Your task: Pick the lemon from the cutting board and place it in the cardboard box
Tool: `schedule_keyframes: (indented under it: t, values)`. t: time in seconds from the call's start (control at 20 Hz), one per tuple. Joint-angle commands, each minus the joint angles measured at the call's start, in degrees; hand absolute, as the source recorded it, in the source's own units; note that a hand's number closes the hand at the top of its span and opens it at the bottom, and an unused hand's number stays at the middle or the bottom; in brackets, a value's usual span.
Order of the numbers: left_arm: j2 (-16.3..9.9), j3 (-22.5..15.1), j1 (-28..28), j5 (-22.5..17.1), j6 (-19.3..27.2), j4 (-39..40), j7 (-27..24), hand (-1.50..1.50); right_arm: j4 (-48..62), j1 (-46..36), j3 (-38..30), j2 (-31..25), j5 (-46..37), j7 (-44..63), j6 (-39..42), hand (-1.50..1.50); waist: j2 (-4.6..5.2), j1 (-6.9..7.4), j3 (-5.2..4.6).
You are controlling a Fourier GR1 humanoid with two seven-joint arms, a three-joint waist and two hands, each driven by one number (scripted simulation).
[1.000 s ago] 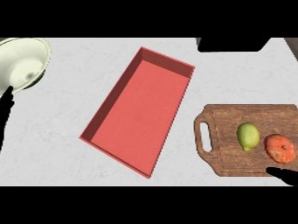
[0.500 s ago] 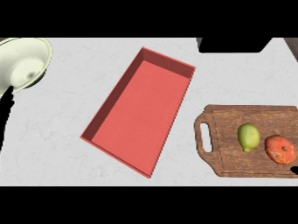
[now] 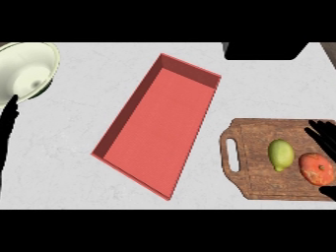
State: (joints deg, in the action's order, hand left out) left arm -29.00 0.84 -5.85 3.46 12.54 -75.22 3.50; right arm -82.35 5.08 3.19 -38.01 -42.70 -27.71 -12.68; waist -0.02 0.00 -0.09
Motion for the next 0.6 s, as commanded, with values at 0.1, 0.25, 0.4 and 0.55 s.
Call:
schedule_keyframes:
  t: [0.1, 0.25, 0.4, 0.55]
  values:
    - [1.29, 1.83, -3.55, 1.35, -1.09, 5.12, -0.54, 0.0, -1.25, -4.44, 2.25, 2.54, -8.8, 10.6, 4.96, -1.5, 0.08, -0.08, 0.05]
    - [3.26, 1.76, -0.77, 2.45, -0.7, 2.84, -2.75, 0.0, 0.78, -8.23, 3.35, 5.58, -11.88, 13.06, 7.52, -1.5, 0.06, 0.16, 0.07]
    - [4.76, 3.89, -1.17, 3.27, -1.69, 5.29, -4.71, 0.0, 1.33, -5.2, 1.48, 7.16, -13.97, 9.04, 4.89, -1.5, 0.03, -0.07, 0.08]
    - [4.68, 4.03, -0.84, 5.22, -2.33, 2.24, -1.4, 0.0, 2.67, -8.03, -0.34, 7.45, -14.71, 9.03, 8.12, -1.5, 0.01, 0.01, 0.09]
